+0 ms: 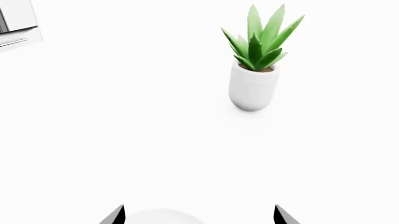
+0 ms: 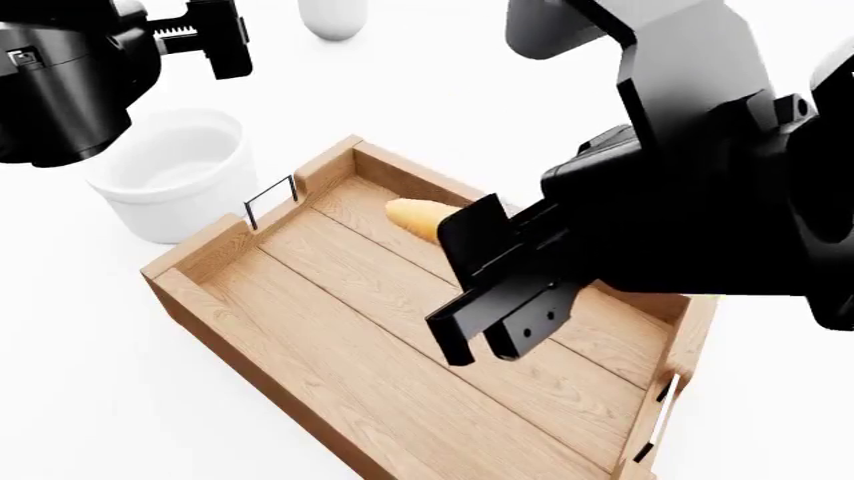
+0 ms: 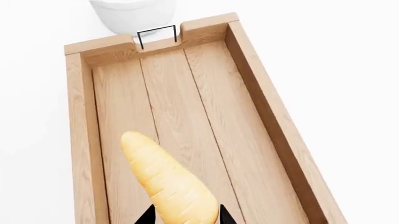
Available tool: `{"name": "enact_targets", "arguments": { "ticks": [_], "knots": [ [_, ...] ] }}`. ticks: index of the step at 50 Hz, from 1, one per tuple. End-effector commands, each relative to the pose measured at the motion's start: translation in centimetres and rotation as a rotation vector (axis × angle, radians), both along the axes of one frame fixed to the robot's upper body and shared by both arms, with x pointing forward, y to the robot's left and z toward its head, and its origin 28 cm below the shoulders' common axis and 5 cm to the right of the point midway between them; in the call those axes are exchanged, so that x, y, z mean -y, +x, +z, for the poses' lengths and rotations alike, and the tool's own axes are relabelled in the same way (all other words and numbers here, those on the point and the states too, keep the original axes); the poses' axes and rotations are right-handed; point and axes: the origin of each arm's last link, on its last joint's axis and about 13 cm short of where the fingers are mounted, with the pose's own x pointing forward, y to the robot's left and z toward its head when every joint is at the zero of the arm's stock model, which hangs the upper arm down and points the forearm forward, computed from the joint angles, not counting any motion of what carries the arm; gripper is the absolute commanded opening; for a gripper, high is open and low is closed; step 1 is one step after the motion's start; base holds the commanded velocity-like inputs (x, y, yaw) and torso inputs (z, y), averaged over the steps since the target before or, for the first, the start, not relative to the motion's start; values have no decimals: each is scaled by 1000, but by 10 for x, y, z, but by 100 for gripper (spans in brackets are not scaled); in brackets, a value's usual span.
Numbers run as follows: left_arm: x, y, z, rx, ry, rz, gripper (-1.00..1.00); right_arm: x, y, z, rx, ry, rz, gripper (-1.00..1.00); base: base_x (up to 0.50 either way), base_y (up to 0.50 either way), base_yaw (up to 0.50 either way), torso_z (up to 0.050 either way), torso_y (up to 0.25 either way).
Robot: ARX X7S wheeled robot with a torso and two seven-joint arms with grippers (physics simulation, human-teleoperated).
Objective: Place the two vegetables and bowl onto the tray for setting up a vegetable dip station.
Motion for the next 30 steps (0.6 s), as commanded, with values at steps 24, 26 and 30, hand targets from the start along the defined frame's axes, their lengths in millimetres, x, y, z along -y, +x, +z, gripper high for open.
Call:
{"name": "enact_targets", "arguments": {
  "ticks": [24, 26, 30],
  "knots": [
    [0, -1, 0, 2, 0, 1, 100, 10, -27, 4, -47, -72, -82, -100, 0, 0, 0, 0, 0],
    [0, 0, 0, 1, 0, 2, 100, 12, -29, 3, -51, -74, -93, -100, 0, 0, 0, 0, 0],
    [0, 0, 0, 0, 1, 1, 100, 14, -32, 1, -65, -79, -103, -100, 0, 0, 0, 0, 0]
  ]
}}
